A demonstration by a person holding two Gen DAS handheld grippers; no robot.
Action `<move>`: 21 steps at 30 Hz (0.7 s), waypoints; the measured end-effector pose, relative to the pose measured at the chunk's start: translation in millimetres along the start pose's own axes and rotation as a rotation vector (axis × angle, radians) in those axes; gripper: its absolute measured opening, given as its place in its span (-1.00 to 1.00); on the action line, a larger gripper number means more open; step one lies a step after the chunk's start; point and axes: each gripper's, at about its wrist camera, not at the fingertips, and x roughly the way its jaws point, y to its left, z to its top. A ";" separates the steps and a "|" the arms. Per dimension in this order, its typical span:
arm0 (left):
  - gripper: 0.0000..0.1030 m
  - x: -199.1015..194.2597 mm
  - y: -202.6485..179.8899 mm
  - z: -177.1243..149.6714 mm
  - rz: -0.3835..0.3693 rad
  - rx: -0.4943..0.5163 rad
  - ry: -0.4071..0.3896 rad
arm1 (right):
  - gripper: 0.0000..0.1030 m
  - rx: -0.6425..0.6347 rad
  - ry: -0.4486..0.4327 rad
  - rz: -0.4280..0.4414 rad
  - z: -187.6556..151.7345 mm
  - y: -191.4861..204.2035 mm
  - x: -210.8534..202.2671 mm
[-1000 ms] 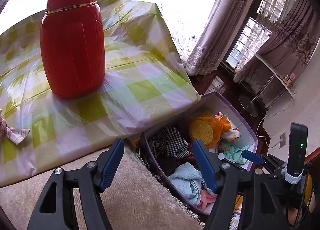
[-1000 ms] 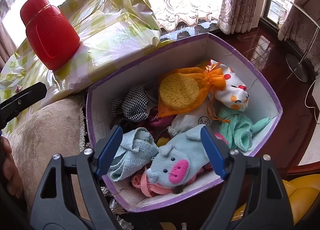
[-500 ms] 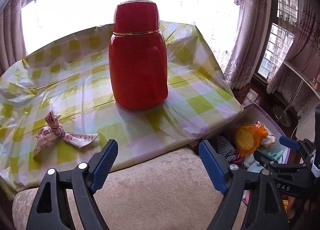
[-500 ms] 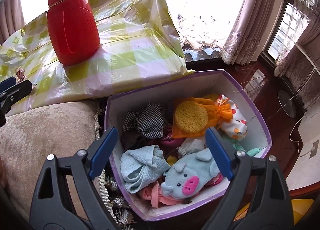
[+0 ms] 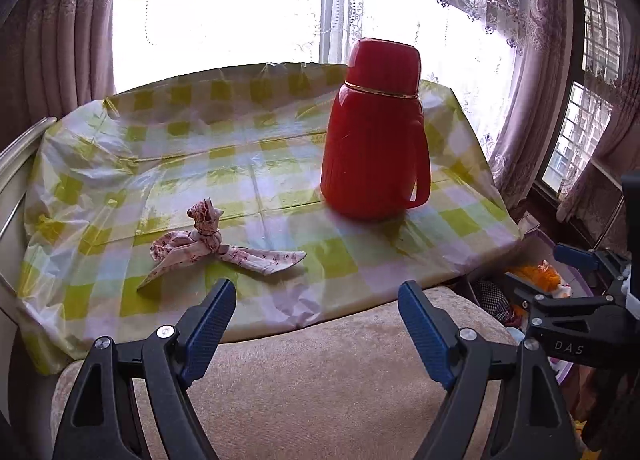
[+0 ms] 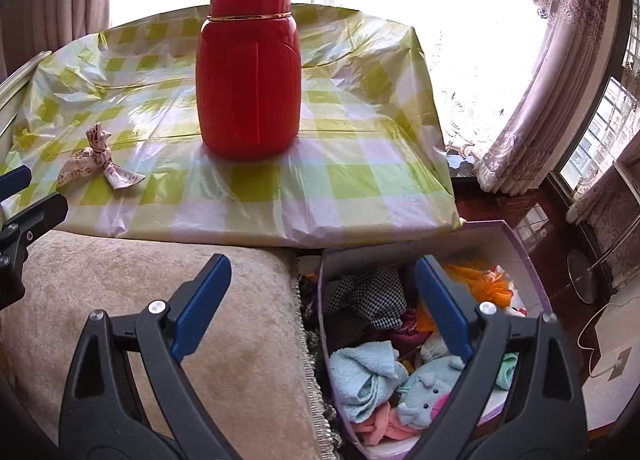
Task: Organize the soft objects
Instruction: 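Move both open tools back over the pink floral cloth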
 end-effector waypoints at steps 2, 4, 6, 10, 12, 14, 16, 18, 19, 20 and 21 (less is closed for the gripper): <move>0.63 0.0 17.3 -0.8 0.030 -0.072 0.012 | 0.83 -0.015 -0.004 0.050 3.1 12.5 0.4; 0.63 0.5 33.2 -2.6 0.037 -0.127 0.016 | 0.83 -0.030 0.003 0.109 6.3 25.4 2.7; 0.63 2.7 48.9 -3.5 0.061 -0.183 0.028 | 0.83 -0.040 0.013 0.162 9.9 36.8 7.4; 0.62 3.3 76.7 -4.3 0.056 -0.263 0.024 | 0.83 -0.091 0.037 0.224 17.1 63.9 17.8; 0.61 3.9 88.8 -3.0 0.045 -0.292 0.014 | 0.83 -0.122 0.052 0.248 20.1 78.3 22.5; 0.59 4.9 100.3 -0.4 0.049 -0.319 0.003 | 0.83 -0.149 0.056 0.284 24.5 91.6 26.9; 0.57 8.1 111.6 2.7 0.054 -0.346 0.001 | 0.83 -0.170 0.064 0.300 28.7 103.9 32.9; 0.55 11.8 123.7 6.4 0.063 -0.376 0.000 | 0.83 -0.182 0.079 0.321 34.4 114.1 41.5; 0.55 13.7 129.4 7.9 0.070 -0.390 0.000 | 0.83 -0.185 0.082 0.329 37.1 118.7 44.7; 0.55 15.8 136.4 9.5 0.074 -0.407 0.001 | 0.83 -0.189 0.085 0.336 40.0 122.9 47.5; 0.55 18.7 142.8 10.9 0.075 -0.425 0.005 | 0.83 -0.194 0.086 0.342 43.3 127.2 50.4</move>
